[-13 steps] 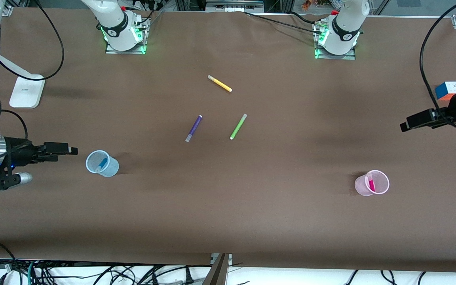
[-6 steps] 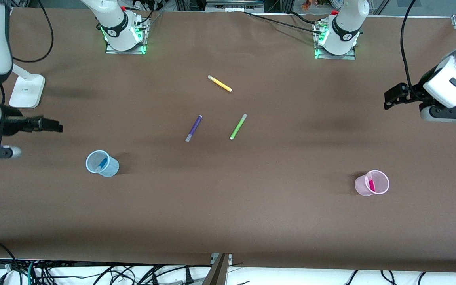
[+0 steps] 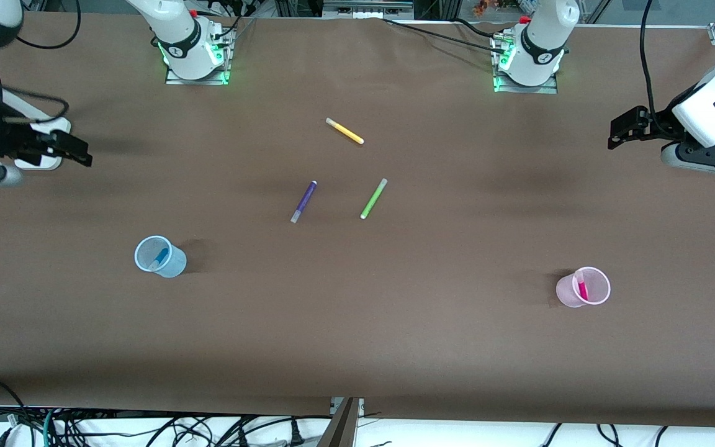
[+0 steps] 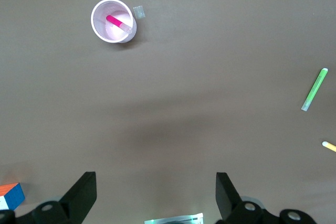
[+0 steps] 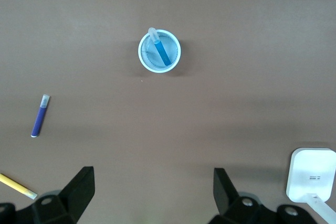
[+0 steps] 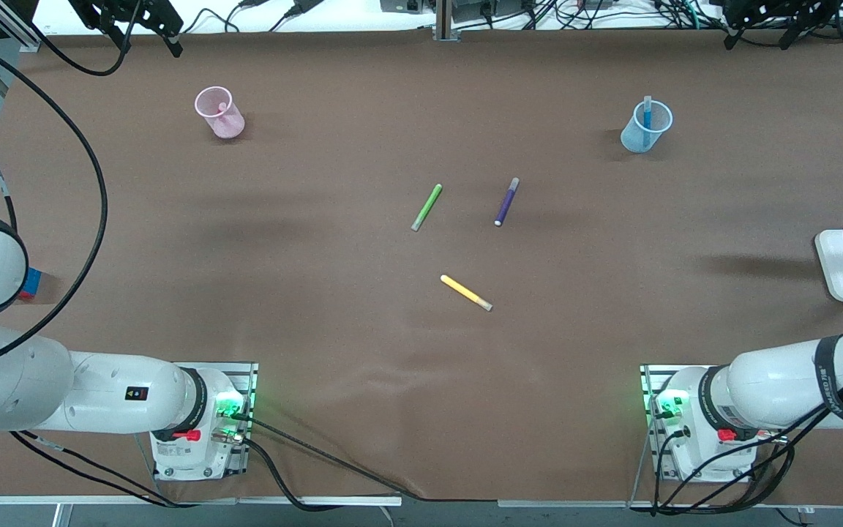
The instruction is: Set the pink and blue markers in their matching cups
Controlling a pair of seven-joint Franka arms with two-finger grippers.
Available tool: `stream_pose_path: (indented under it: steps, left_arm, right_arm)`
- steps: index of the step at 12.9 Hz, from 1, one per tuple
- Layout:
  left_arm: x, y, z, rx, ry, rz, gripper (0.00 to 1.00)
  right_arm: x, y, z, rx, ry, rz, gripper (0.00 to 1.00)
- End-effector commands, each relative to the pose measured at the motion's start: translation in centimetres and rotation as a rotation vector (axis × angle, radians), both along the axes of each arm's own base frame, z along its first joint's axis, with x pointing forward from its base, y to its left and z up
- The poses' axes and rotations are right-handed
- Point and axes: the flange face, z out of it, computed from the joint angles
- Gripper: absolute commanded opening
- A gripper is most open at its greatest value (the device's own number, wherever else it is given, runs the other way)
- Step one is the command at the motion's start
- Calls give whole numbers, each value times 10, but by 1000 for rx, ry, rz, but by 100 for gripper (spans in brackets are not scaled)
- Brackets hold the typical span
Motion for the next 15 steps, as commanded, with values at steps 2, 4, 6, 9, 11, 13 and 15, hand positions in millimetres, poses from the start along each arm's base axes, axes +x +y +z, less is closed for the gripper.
stream_pose_path:
  steps: [2,4,6,9,11,13,15]
  left_arm:
    - [1,6,6,8,-60,-13,100]
    - [3,6,5,7,-71,-13,100]
    - [3,7,5,8,-67,-8,100]
    - [0,10,3,13,-44,40,100]
    - [-3,10,2,16,-22,39,100]
    - [-2,18,3,13,-28,56,100]
    - [-2,20,2,13,-28,61,100]
  right_arm:
    - [-13,-22,21,-17,-12,-39,100]
    - [-9,-28,26,-14,6,-51,100]
    - [-8,-27,26,-14,4,-53,100]
    - [-6,-28,27,-17,1,-59,100]
    - [-5,-30,24,-17,7,-56,100]
    - [-4,-29,23,-19,7,-54,100]
    - [-3,-28,20,-19,12,-54,100]
